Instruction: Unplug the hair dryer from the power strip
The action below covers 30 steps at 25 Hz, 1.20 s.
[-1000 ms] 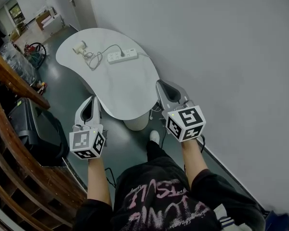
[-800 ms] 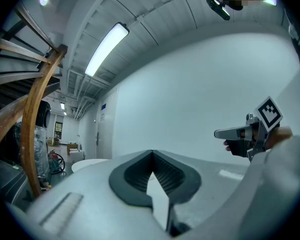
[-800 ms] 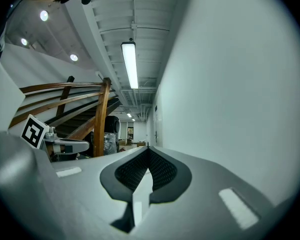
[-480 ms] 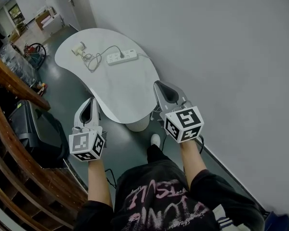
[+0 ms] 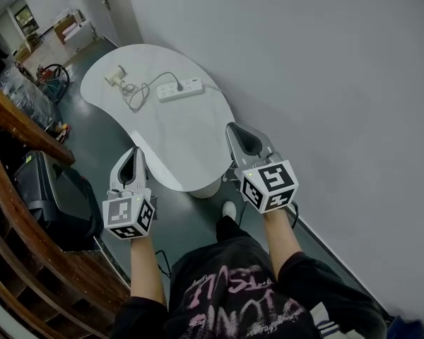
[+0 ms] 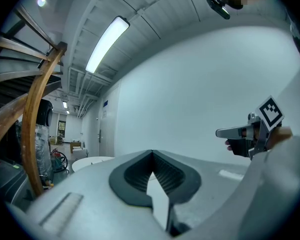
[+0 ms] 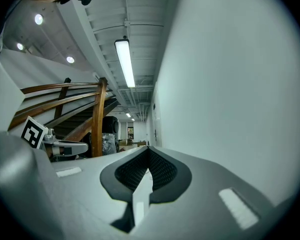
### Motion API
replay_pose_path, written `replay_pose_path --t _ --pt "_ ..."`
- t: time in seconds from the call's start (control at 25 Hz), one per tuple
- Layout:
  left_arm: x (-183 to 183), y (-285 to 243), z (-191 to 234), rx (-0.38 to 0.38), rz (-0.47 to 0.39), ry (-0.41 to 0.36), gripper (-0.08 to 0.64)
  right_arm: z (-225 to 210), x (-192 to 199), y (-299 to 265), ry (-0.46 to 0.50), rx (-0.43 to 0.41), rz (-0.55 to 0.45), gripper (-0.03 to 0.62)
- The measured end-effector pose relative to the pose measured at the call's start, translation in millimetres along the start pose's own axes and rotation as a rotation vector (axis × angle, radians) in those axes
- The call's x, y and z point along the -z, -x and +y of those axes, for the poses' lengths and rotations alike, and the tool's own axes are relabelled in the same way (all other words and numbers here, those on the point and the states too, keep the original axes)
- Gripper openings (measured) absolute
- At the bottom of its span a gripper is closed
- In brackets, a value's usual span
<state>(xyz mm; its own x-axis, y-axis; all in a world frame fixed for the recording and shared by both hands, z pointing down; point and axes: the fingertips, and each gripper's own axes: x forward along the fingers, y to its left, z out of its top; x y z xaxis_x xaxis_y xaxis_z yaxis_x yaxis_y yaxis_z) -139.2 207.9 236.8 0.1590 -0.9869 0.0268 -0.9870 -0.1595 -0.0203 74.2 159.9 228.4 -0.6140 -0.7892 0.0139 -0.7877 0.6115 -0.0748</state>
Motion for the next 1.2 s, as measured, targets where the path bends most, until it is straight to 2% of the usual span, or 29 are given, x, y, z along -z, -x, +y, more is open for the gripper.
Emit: replay_pose_path --t 0.32,1.2 --pt "7.3 -33.8 2.1 0.001 0.033 -0.006 0.0 -22.8 3.9 -30.7 -0.012 -0.01 0.018 0.011" --pt "32.4 -133.0 39.9 -0.023 0.106 0.008 0.002 -66.4 32.6 -138.2 -0.059 -0.054 0.09 0.011"
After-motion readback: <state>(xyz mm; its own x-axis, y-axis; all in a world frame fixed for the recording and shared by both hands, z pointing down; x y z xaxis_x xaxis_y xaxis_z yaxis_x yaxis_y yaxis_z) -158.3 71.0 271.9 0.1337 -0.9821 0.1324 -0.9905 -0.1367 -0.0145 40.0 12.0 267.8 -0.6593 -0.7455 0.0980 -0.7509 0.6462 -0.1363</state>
